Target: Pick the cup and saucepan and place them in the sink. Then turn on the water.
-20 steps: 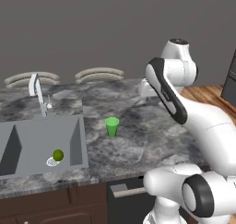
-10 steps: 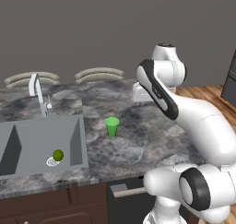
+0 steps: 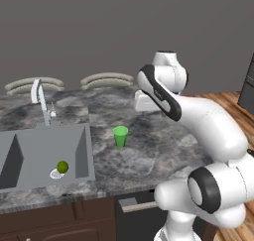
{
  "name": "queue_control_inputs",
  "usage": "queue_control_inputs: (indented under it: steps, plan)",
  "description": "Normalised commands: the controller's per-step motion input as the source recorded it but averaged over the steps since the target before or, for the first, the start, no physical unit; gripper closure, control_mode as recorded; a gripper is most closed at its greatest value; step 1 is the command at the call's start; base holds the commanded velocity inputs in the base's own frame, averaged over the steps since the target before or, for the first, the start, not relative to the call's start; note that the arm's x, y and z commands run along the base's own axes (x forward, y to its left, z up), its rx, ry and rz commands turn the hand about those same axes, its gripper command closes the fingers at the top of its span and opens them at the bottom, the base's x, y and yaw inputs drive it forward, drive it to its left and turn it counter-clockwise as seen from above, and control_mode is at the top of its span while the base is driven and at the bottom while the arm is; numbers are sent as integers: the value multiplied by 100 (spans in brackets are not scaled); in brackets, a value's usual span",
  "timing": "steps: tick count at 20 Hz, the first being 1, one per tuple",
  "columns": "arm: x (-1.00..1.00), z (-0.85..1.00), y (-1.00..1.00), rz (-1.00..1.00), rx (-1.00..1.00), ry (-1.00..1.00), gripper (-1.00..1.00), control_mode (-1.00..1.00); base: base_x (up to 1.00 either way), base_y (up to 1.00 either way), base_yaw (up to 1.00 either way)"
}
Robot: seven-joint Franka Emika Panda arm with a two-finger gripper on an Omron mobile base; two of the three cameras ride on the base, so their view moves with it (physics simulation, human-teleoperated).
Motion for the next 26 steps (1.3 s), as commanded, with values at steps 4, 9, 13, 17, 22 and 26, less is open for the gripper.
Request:
queue_control_inputs:
  steps: [4, 9, 13, 17, 22, 26]
  plan:
    - [22, -29, 17, 0, 0, 0, -100, -100, 0, 0, 0]
    - [27, -31, 19, 0, 0, 0, -100, -100, 0, 0, 0]
    - [29, -30, 17, 0, 0, 0, -100, -100, 0, 0, 0]
    - [28, -29, 15, 0, 0, 0, -100, -100, 0, 0, 0]
    - [25, -26, 10, 0, 0, 0, -100, -100, 0, 0, 0]
    - [21, -25, 11, 0, 0, 0, -100, -100, 0, 0, 0]
